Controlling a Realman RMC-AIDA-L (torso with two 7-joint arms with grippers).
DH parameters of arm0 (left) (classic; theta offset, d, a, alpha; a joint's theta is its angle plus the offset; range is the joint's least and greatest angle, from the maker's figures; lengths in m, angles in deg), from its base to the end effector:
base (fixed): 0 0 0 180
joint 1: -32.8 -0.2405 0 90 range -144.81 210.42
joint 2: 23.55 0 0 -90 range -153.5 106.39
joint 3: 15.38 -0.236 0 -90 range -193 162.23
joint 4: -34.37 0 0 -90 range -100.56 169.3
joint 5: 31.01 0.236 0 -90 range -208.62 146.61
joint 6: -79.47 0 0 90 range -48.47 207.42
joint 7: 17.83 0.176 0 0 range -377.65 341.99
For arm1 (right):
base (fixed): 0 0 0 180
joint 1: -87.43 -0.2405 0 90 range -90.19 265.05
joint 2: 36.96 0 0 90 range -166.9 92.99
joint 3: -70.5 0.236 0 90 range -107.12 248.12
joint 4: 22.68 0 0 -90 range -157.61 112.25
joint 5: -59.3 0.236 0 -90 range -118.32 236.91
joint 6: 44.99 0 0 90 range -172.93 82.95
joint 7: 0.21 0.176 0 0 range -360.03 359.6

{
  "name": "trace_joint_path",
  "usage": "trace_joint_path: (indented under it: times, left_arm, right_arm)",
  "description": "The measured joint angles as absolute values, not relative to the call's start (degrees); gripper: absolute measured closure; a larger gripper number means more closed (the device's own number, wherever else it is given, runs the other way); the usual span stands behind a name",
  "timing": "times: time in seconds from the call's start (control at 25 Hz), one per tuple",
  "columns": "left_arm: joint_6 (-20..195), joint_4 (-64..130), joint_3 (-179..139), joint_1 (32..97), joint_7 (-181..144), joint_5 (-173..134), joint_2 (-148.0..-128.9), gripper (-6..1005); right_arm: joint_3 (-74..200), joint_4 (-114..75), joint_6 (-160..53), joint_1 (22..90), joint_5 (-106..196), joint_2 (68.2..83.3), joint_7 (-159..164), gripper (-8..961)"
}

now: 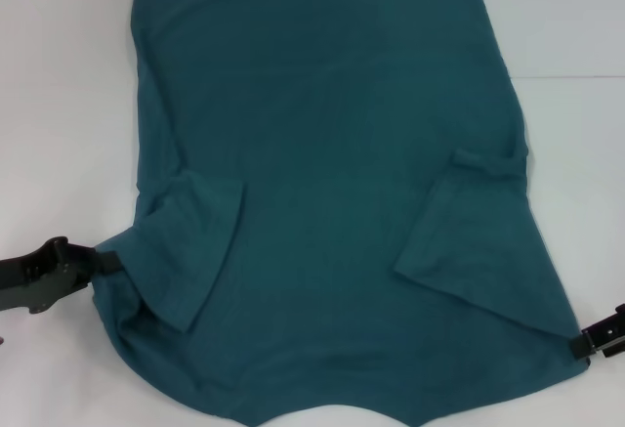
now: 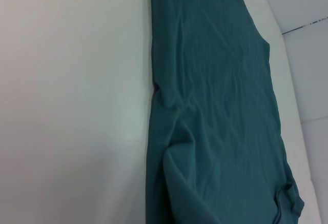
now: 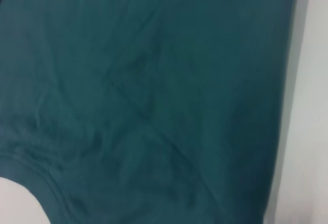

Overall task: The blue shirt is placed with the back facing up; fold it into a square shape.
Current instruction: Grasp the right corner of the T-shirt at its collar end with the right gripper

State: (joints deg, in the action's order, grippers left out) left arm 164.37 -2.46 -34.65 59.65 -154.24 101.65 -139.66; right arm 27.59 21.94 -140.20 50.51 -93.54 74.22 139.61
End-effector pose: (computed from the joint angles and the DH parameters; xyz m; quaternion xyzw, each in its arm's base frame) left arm -0.3482 0.3333 0.0257 -0.6356 -0.7180 -0.2521 0.1298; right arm 0.3148 0.3469 0.0380 -0.7828 0.6078 -0.0979 0.0907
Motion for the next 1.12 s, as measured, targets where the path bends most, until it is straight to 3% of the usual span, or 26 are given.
trace_joint_path:
  times: [0.84,1.12]
  left_arm:
    - [164.1,-2.5,-34.5,59.5,-154.2,101.4,-139.75,1001]
    - [163.8,-2.4,-34.5,59.5,-154.2,101.4,-139.75,1001]
  right_arm:
    - [26.4,20.0,-139.1,47.7,-94.9,76.18,139.6,364]
    - [26.7,19.8,-139.1,46.5,-94.5,77.48,139.0,366]
